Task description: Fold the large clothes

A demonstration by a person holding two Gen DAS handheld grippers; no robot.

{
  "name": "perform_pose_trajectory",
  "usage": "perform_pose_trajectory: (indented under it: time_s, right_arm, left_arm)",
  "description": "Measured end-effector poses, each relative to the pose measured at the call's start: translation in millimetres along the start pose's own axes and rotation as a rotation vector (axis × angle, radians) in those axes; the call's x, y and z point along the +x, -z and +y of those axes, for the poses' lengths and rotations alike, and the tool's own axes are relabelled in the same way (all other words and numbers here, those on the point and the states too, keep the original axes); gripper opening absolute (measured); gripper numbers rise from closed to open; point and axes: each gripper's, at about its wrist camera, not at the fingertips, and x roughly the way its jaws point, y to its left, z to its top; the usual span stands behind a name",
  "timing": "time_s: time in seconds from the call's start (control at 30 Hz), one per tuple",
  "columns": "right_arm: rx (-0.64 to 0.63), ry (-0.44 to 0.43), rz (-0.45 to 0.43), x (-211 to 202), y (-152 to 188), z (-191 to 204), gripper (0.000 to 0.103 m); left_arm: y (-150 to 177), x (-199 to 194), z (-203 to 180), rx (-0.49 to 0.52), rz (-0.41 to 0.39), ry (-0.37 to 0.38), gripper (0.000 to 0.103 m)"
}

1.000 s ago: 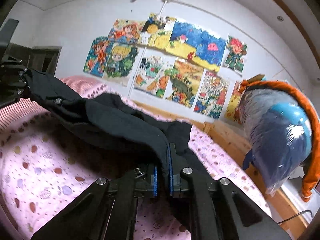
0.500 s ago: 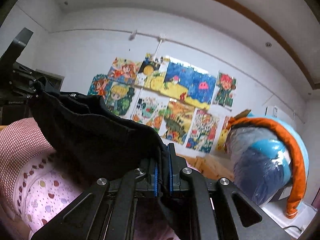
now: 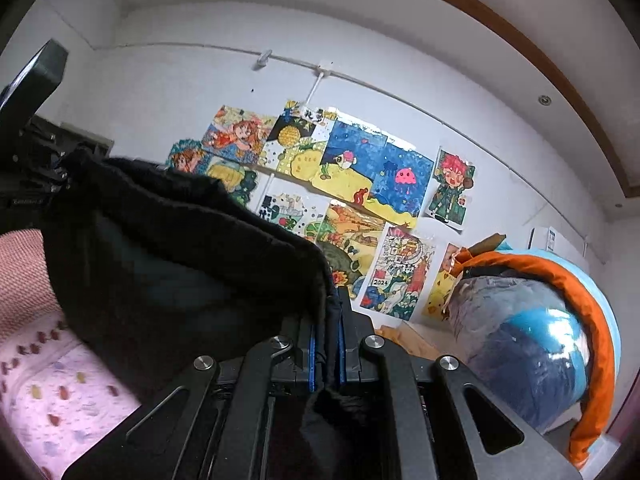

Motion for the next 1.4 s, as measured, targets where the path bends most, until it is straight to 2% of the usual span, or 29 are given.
perform_pose_trajectory:
  time_s: [0.1, 0.37, 0.57, 0.77, 1.03, 1.27, 1.4]
  right_arm:
    - [-0.021, -0.014, 0.02, 26.3, -3.2, 1.5, 0.007]
    - [-0.08, -0.013, 0.057, 100.2, 2.0, 8.5, 0.007]
    - [-0.088, -0.024, 0.124, 168.5, 20.2, 19.0, 0.007]
    - [-0.091, -0.051, 0.227, 239.9, 47.9, 35.0, 0.007]
    - [-0.106, -0.091, 0.36, 298.7, 99.4, 63.4, 0.007]
    - [-0.023, -0.199, 0.467, 329.4, 132.3, 65.4, 0.009]
    - [0.008, -0.233, 0.456, 327.9, 133.8, 60.9, 0.012]
  left_arm:
    - [-10.5, 32.4, -3.5, -0.024, 0.038, -0.015, 0.009]
    - [-20.1, 109.2, -20.0, -0.03, 0.073, -0.047, 0.009]
    - [-16.5, 167.8, -32.9, -0.04, 0.121, -0.042, 0.009]
    - [-4.6, 224.5, -48.1, -0.041, 0.175, -0.026, 0.009]
    - [17.2, 293.1, -68.3, -0.071, 0.288, 0.044, 0.009]
    - [24.2, 315.2, -67.9, -0.11, 0.317, 0.114, 0.013]
    - [28.1, 317.4, -56.6, -0.172, 0.328, 0.182, 0.014]
